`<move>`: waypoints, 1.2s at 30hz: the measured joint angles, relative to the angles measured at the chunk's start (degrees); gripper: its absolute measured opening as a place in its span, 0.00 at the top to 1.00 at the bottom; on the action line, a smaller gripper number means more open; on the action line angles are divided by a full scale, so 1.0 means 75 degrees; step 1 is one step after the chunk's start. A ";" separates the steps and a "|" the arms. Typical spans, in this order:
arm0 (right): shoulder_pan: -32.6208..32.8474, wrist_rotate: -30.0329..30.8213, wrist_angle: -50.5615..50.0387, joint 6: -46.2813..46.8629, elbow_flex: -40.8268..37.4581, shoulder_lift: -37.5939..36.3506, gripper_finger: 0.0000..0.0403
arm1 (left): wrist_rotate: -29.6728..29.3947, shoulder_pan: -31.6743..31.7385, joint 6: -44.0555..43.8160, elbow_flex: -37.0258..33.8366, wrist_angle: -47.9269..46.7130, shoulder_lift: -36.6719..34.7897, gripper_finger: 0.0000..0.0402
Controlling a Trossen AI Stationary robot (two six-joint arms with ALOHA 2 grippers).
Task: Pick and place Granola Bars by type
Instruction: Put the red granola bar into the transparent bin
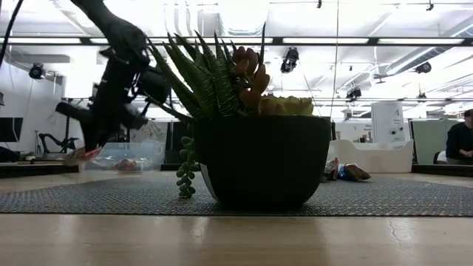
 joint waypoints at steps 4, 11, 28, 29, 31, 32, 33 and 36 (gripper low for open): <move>0.0000 0.0000 0.0001 -0.0106 0.0000 0.0000 0.46 | -0.0002 0.0000 -0.0291 0.0677 -0.0484 0.0000 0.93; 0.0000 0.0003 0.0003 -0.0137 0.0000 0.0000 0.46 | -0.0003 0.0003 -0.0538 0.2117 -0.1235 0.0000 0.93; -0.0002 0.0000 0.0003 -0.0212 0.0000 0.0000 0.46 | 0.0496 0.2014 -0.2792 0.4737 -0.0625 -0.0009 0.93; -0.0003 0.0000 0.0003 -0.0239 0.0000 0.0000 0.46 | 0.0680 0.2218 -0.3124 0.4768 -0.0533 -0.0009 0.93; -0.0003 -0.0002 0.0003 -0.0280 0.0000 0.0000 0.46 | 0.0960 0.2585 -0.3851 0.4781 -0.0421 -0.0009 0.93; 0.0000 -0.0003 0.0003 -0.0286 0.0000 0.0000 0.46 | 0.1046 0.2755 -0.4201 0.4779 -0.0402 -0.0009 0.93; 0.0000 -0.0003 0.0000 -0.0297 0.0000 0.0000 0.46 | 0.1082 0.2911 -0.4512 0.4766 -0.0352 -0.0009 0.93; 0.0000 -0.0007 0.0000 -0.0312 0.0000 0.0000 0.46 | 0.1089 0.3304 -0.5397 0.4687 -0.0332 -0.0008 0.93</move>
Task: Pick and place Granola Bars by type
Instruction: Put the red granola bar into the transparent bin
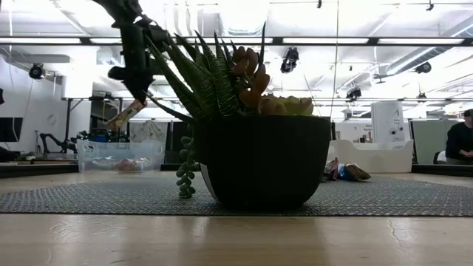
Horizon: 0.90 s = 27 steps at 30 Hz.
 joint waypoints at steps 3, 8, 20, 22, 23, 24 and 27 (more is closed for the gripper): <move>-0.0002 -0.0005 0.0000 -0.0065 0.0000 0.0000 0.46 | 0.0004 0.0282 -0.0875 -0.0005 0.0083 0.0001 0.93; 0.0000 -0.0008 0.0000 -0.0165 0.0000 0.0000 0.46 | 0.0140 0.0532 -0.1626 -0.0005 0.0206 0.0002 0.93; -0.0003 -0.0036 -0.0009 -0.0227 0.0000 0.0000 0.46 | 0.0453 0.0555 -0.2053 -0.0005 0.0183 0.0420 0.93; -0.0003 -0.0044 -0.0027 -0.0227 0.0000 0.0000 0.46 | 0.0467 0.0555 -0.2109 -0.0005 0.0179 0.0483 0.93; -0.0003 -0.0045 -0.0049 -0.0227 0.0000 0.0000 0.46 | 0.0482 0.0555 -0.2112 -0.0005 0.0152 0.0520 0.93; -0.0003 -0.0045 -0.0062 -0.0227 0.0000 0.0000 0.46 | 0.0482 0.0555 -0.2115 -0.0008 0.0120 0.0546 0.93; -0.0003 -0.0046 -0.0064 -0.0227 0.0000 0.0000 0.46 | 0.0511 0.0554 -0.2084 -0.0008 0.0094 0.0610 0.93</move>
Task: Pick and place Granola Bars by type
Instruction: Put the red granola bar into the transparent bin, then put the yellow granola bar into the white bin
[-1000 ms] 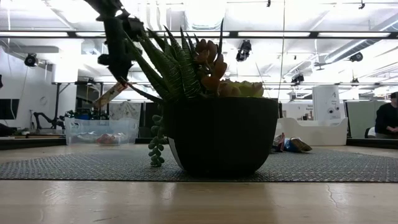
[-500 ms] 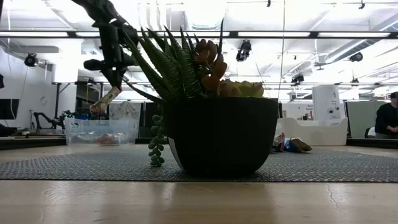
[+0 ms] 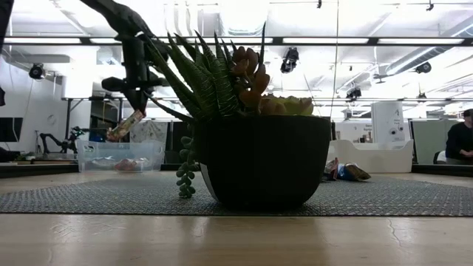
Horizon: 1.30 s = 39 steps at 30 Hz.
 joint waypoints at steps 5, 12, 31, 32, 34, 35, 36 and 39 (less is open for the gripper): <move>0.0000 -0.0007 0.0000 -0.0012 0.0000 0.0000 0.46 | 0.0007 -0.0002 0.0041 -0.0010 -0.0135 0.0119 0.92; 0.0000 -0.0023 0.0000 -0.0058 0.0000 -0.0003 0.46 | 0.0006 -0.0006 0.0197 -0.0241 -0.0226 0.0270 0.89; 0.0000 -0.0023 -0.0058 -0.0058 0.0000 -0.0003 0.46 | 0.0596 -0.0010 0.0345 -0.0659 -0.0414 0.0235 0.73; 0.0000 -0.0023 -0.0058 -0.0058 0.0000 -0.0003 0.46 | 0.0665 -0.0024 0.0347 -0.0659 -0.0464 0.0215 0.73; 0.0000 -0.0021 -0.0058 -0.0058 0.0000 -0.0003 0.46 | 0.0863 -0.0065 0.0347 -0.0659 -0.0551 0.0163 0.75; 0.0000 -0.0020 -0.0058 -0.0058 0.0000 -0.0003 0.46 | 0.0935 -0.0104 0.0347 -0.0659 -0.0564 0.0111 0.77; 0.0002 -0.0020 -0.0058 -0.0058 0.0000 -0.0003 0.46 | 0.1037 -0.0152 0.0346 -0.0659 -0.0559 0.0050 0.79; 0.0000 -0.0020 -0.0061 -0.0058 0.0000 -0.0003 0.46 | 0.1366 -0.0324 0.0326 -0.0657 -0.0561 -0.0183 0.87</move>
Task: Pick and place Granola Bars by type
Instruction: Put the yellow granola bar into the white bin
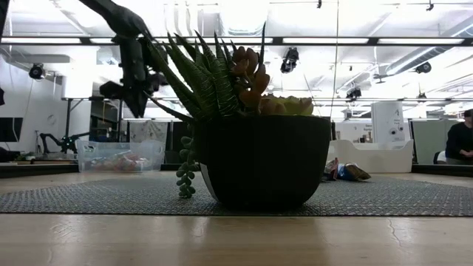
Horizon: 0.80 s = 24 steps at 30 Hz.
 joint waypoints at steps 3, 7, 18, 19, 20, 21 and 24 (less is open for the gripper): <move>0.0003 0.0000 0.0000 -0.0060 0.0000 0.0000 0.46 | 0.0284 -0.0248 -0.0010 0.0098 0.0012 -0.0245 0.97; 0.0003 0.0007 -0.0014 -0.0168 0.0000 0.0000 0.46 | 0.0781 -0.0784 0.0014 0.0283 0.0020 -0.0638 1.00; 0.0000 0.0011 -0.0874 0.0169 0.0003 -0.0076 0.46 | 0.1240 -0.3303 -0.0354 0.0369 0.1442 -0.1607 1.00; 0.0000 -0.0002 -0.1013 0.0350 0.0003 -0.0076 0.46 | 0.1243 -0.3556 -0.0261 0.0369 0.1616 -0.1705 1.00; 0.0003 -0.0032 -0.1187 0.0598 0.0003 -0.0076 0.46 | 0.1240 -0.3811 -0.0186 0.0361 0.1790 -0.1810 1.00; 0.0003 -0.0069 -0.1382 0.0859 0.0003 -0.0078 0.46 | 0.1216 -0.4055 -0.0157 0.0327 0.2017 -0.1917 1.00; 0.0007 -0.0207 -0.2004 0.1543 -0.0002 -0.0087 0.46 | 0.0824 -0.4704 -0.0143 0.0255 0.2618 -0.2267 1.00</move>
